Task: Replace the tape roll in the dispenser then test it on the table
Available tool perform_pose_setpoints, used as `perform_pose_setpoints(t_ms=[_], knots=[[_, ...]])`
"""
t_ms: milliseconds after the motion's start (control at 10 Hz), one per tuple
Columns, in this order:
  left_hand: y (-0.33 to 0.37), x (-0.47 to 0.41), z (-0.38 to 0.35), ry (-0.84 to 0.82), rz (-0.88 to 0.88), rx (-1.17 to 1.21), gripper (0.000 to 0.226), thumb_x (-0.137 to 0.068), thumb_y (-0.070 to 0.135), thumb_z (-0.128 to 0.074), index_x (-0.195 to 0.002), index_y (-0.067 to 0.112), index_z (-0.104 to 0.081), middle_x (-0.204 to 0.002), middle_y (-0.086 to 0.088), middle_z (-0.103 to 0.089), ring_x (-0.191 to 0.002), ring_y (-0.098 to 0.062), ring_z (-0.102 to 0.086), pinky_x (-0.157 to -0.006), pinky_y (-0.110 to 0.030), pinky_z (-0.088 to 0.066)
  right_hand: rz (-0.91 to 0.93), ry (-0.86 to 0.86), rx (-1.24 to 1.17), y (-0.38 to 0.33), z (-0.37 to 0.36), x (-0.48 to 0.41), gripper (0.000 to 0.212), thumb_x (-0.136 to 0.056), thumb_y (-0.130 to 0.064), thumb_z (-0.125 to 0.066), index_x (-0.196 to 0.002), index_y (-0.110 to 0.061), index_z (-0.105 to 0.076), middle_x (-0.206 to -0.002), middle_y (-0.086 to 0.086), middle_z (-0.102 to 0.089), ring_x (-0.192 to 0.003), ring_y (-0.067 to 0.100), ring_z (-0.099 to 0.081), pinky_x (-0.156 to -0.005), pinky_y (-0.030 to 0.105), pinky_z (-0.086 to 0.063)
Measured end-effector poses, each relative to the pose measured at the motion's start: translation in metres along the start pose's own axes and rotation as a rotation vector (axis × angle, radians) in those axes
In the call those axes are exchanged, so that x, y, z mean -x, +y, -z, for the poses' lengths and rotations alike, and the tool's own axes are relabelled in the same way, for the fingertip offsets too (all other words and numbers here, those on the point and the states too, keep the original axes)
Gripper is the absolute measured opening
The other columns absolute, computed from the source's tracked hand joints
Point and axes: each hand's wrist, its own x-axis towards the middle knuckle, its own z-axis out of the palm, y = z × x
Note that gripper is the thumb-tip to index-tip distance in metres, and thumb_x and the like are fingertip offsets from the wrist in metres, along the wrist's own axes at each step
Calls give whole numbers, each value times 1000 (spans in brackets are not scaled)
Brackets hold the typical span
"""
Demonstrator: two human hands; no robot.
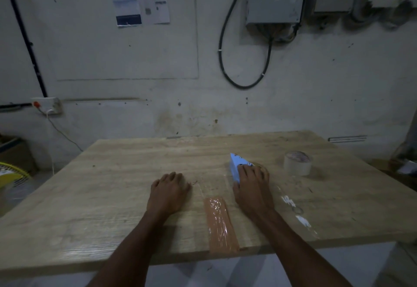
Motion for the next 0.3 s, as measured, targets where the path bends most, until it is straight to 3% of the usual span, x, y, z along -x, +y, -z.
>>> perform_pose_setpoints(t_ms=[200,300], knots=[[6,-2,11,-39,-27,-73,53,-99,54,-28,-130,18,-53,-135,-7,-59,-124,-27,-53,-103,-46,-38,25,37,13,2,11,-8,41,-85,-42,-41,-101,-15,-67,-102,5,-70,-95,28,-60,-89,45,-39],[11,-12,24,93,-73,-79,64,-96,56,-38,-147,18,-43,-150,-8,-49,-137,-27,-44,-114,-45,-29,82,115,-20,6,26,-30,39,-81,-39,-47,-106,-15,-66,-107,4,-68,-97,28,-61,-90,44,-41]])
